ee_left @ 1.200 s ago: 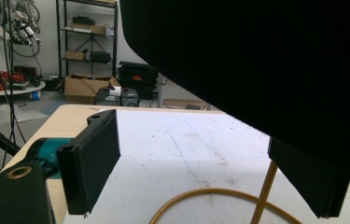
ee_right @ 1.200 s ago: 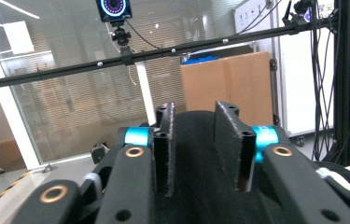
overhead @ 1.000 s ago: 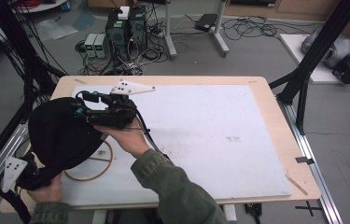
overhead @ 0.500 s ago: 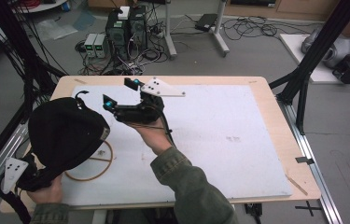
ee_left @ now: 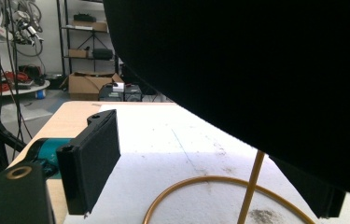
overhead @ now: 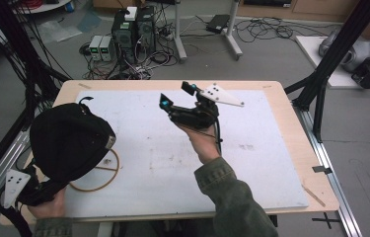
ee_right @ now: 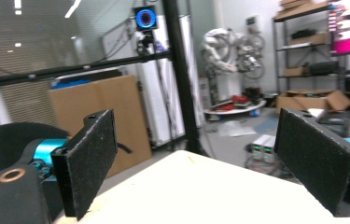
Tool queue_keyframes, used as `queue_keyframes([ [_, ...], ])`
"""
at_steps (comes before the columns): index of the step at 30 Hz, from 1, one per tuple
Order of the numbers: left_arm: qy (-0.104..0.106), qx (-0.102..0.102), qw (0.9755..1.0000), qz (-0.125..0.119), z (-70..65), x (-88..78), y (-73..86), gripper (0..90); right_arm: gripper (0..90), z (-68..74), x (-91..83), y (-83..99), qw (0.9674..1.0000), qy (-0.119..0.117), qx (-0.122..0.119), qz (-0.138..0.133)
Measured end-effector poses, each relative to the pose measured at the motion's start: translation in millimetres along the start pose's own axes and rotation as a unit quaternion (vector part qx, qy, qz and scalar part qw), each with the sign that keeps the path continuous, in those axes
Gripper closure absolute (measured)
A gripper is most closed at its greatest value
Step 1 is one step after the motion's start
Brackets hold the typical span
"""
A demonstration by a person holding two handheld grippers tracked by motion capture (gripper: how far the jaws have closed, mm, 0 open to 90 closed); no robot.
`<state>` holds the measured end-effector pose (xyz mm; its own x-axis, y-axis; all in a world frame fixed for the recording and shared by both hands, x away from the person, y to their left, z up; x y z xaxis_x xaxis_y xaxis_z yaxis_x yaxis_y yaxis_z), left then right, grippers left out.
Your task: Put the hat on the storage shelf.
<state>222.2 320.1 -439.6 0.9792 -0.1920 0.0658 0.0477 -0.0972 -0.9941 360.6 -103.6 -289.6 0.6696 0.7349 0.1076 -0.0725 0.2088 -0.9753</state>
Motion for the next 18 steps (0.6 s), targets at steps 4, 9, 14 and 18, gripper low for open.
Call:
queue_keyframes([
  [4,0.001,0.0,1.0,0.004,0.3,-0.7,0.8,17.0,12.6,-17.6,-22.6,-1.9,0.9995,0.03,-0.012,0.002],
  [9,0.001,0.004,0.9999,0.009,0.6,-2.3,0.8,17.0,12.6,-36.3,-53.7,0.3,0.9958,0.079,-0.043,0.014],
  [14,-0.003,0.006,0.9999,0.01,1.1,-3.8,0.7,17.0,12.5,-54.4,-86.3,4.0,0.9915,0.122,-0.043,0.011],
  [18,-0.005,0.009,0.9999,0.011,0.6,-3.8,1.1,17.0,12.5,-67.9,-109.5,9.9,0.987,0.154,-0.043,0.019],
])
Point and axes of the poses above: each handheld gripper's, and its own axes: x roughly forward along the jaws, y roughly out of its underside, z roughly to its left, the point moved 1 cm from there along x, roughly forward along the jaws, and after that the axes turned 2 degrees about -z, right-handed, at the moved point
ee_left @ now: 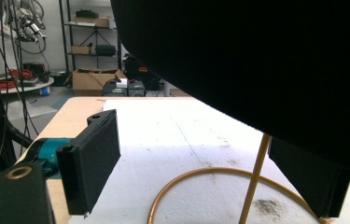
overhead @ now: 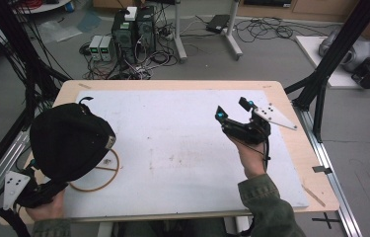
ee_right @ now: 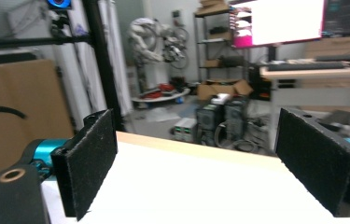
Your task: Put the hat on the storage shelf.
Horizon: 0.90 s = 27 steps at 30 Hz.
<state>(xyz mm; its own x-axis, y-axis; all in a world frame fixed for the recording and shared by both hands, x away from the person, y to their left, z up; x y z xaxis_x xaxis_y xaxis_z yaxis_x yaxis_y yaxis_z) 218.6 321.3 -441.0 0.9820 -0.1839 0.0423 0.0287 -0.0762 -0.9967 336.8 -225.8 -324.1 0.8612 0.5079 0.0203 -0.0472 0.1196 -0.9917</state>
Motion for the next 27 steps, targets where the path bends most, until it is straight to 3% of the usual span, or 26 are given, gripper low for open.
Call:
queue_keyframes([
  [4,0.002,0.004,1.0,0.003,-1.1,0.7,0.5,17.0,12.5,-15.4,-15.3,8.7,0.9997,0.022,-0.007,0.007],
  [16,-0.004,0.006,1.0,0.006,-0.8,-1.4,0.9,17.1,12.5,-50.2,-59.4,38.4,0.9969,0.077,0.016,0.01],
  [24,-0.012,0.006,0.9998,0.012,-1.2,-0.8,3.7,17.1,12.5,-76.1,-89.3,65.7,0.9917,0.119,0.049,0.008],
  [27,-0.016,0.008,0.9998,0.01,-1.6,-1.3,3.1,17.1,12.5,-81.0,-93.2,71.2,0.9899,0.136,0.037,0.017],
])
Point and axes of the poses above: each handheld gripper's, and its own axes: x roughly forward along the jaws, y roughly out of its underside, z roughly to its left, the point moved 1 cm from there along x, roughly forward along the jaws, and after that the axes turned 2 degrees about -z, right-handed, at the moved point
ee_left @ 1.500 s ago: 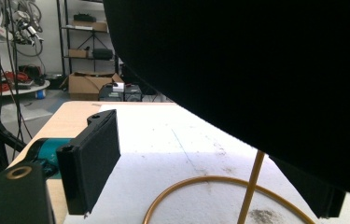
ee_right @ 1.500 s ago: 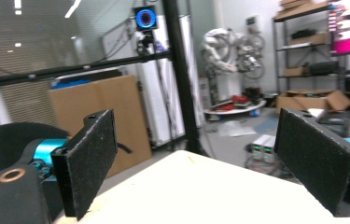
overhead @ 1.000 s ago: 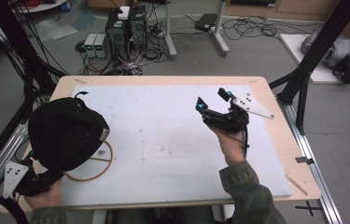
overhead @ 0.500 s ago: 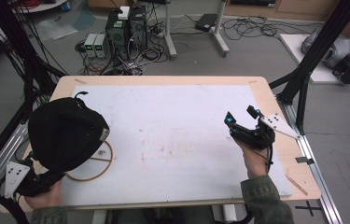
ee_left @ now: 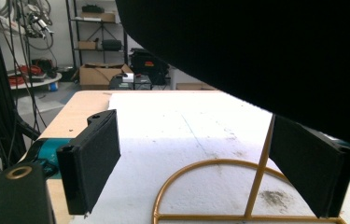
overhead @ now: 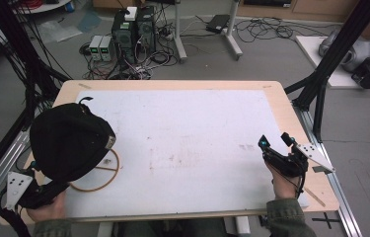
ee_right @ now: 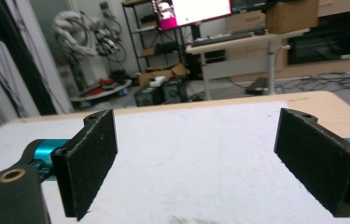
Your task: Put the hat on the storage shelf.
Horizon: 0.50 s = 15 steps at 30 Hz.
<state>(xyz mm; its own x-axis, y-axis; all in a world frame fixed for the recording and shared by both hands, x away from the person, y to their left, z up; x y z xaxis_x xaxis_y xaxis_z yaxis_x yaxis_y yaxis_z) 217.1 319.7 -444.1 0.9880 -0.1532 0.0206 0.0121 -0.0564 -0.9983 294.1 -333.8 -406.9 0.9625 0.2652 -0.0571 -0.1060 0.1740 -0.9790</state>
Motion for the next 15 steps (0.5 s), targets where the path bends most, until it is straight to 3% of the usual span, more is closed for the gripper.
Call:
queue_keyframes([
  [7,-0.012,0.0,0.9999,-0.002,1.0,-1.6,0.4,17.2,12.7,-4.7,-4.1,10.3,0.9978,0.035,-0.056,0.007],
  [15,-0.014,-0.002,0.9999,-0.007,2.0,-2.8,-0.7,17.2,12.7,-4.3,-4.9,22.3,0.9966,0.045,-0.069,0.012],
])
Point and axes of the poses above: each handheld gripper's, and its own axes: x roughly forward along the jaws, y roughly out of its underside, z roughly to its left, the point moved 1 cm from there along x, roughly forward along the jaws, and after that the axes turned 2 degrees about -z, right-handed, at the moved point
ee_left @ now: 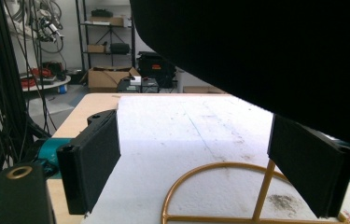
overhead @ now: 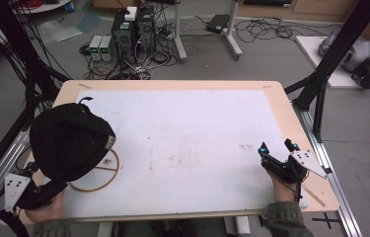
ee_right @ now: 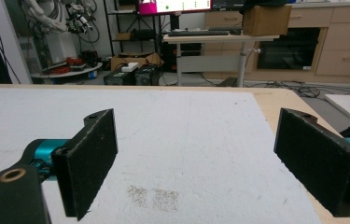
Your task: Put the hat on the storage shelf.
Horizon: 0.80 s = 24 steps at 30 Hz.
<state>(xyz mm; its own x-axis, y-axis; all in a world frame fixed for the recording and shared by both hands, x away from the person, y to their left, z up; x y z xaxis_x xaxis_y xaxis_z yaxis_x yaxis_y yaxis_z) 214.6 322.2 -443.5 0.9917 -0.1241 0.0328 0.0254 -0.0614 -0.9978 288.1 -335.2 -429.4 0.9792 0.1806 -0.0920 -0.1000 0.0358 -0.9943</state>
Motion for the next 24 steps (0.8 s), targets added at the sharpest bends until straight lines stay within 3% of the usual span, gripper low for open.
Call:
queue_keyframes([
  [9,0.001,-0.002,1.0,-0.002,0.0,0.8,-0.4,17.2,12.7,-0.8,-1.4,7.5,0.9999,0.014,-0.001,0.004],
  [24,0.005,-0.003,1.0,0.001,-0.7,1.7,0.1,17.2,12.7,3.3,-2.1,6.6,0.9999,0.003,-0.012,-0.002],
])
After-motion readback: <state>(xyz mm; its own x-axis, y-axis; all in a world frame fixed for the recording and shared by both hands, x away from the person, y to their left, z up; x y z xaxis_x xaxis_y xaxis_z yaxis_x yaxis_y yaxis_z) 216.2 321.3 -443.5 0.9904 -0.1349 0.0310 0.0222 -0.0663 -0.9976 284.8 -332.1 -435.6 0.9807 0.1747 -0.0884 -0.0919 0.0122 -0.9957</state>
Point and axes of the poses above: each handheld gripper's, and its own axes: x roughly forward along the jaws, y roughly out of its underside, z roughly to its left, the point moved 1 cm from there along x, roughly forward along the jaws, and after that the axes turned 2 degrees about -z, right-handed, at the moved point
